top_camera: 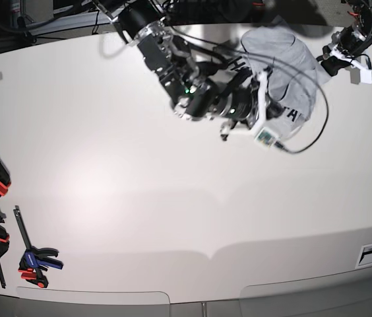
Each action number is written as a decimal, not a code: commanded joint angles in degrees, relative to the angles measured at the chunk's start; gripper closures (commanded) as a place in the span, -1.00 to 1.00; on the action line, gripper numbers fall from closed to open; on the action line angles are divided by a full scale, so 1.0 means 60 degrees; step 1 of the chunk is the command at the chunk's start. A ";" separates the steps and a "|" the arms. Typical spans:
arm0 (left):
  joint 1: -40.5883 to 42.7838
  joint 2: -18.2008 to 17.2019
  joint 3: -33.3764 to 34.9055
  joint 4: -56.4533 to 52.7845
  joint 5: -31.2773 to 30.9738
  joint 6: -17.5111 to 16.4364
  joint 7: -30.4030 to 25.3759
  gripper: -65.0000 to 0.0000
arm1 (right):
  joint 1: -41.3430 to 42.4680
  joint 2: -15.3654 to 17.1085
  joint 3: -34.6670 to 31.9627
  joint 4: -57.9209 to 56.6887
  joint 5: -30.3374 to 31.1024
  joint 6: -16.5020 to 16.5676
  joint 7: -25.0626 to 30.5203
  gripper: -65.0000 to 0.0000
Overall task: Fold the T-shirt properly
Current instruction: 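Press and adjust the folded bundle with the right gripper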
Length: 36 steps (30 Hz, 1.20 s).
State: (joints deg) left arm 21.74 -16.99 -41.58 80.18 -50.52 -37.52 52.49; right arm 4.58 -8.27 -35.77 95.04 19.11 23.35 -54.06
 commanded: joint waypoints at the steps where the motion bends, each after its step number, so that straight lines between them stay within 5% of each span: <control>1: 0.0058 -0.0135 -0.0051 0.0124 -0.0004 0.0044 -0.0040 1.00 | 0.0149 -0.0121 -0.0197 0.0178 -0.0229 -0.0346 0.0080 1.00; 5: 0.0055 -0.0135 -0.0051 0.0124 -0.0007 0.0040 -0.0047 1.00 | 0.0131 -0.0121 -0.1264 0.0178 -0.3308 -0.2113 -0.0313 1.00; 9: 0.0055 -0.0135 -0.0051 0.0124 -0.0007 0.0044 -0.0047 1.00 | 0.0131 -0.0121 -0.2193 0.0178 -0.4841 -0.2911 -0.0302 1.00; 19: 0.0055 -0.0135 -0.0051 0.0124 -0.0004 0.0040 -0.0047 1.00 | 0.0160 -0.0121 -0.2335 0.0109 -0.2983 -0.2969 0.0117 1.00; 31: 0.0055 -0.0135 -0.0051 0.0124 0.0004 0.0044 -0.0047 1.00 | 0.0353 -0.0121 -0.2357 -0.1282 -0.1854 -0.2907 0.1887 1.00; 36: 0.0058 -0.0135 -0.0051 0.0124 0.0004 0.0040 -0.0047 1.00 | 0.0412 -0.0121 -0.2437 -0.1501 -0.0616 -0.2044 0.2386 1.00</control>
State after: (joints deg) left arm 21.74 -16.99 -41.58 80.18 -50.52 -37.52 52.47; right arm 6.04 -7.99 -50.43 85.30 15.25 10.55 -40.80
